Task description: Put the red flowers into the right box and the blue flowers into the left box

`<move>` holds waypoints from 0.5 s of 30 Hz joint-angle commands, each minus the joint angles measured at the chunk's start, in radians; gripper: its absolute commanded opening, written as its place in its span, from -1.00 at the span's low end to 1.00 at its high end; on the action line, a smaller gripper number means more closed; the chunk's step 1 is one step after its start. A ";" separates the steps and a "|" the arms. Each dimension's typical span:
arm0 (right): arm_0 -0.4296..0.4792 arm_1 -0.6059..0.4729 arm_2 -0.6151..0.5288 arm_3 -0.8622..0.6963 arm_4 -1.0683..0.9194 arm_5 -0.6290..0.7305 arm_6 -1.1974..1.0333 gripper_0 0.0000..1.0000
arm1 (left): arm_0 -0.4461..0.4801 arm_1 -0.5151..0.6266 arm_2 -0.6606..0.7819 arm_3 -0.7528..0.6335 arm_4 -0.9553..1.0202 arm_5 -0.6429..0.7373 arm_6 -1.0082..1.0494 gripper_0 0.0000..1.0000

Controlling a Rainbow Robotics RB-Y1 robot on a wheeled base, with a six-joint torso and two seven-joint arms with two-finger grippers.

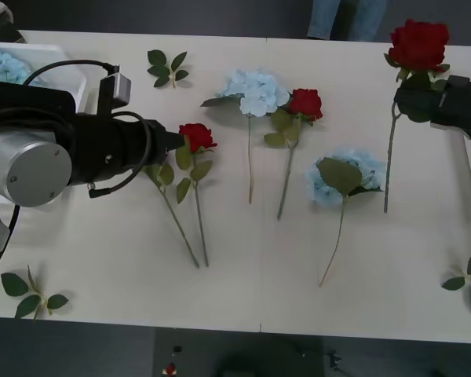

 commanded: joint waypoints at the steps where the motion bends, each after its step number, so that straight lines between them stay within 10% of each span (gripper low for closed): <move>1: 0.008 -0.061 -0.053 -0.009 0.018 -0.008 0.023 -1.00 | -0.002 0.007 0.013 -0.019 -0.020 0.002 -0.036 1.00; 15: -0.058 -0.229 -0.115 0.154 0.461 0.050 0.009 -1.00 | 0.020 0.004 0.009 0.182 -0.221 -0.001 -0.223 1.00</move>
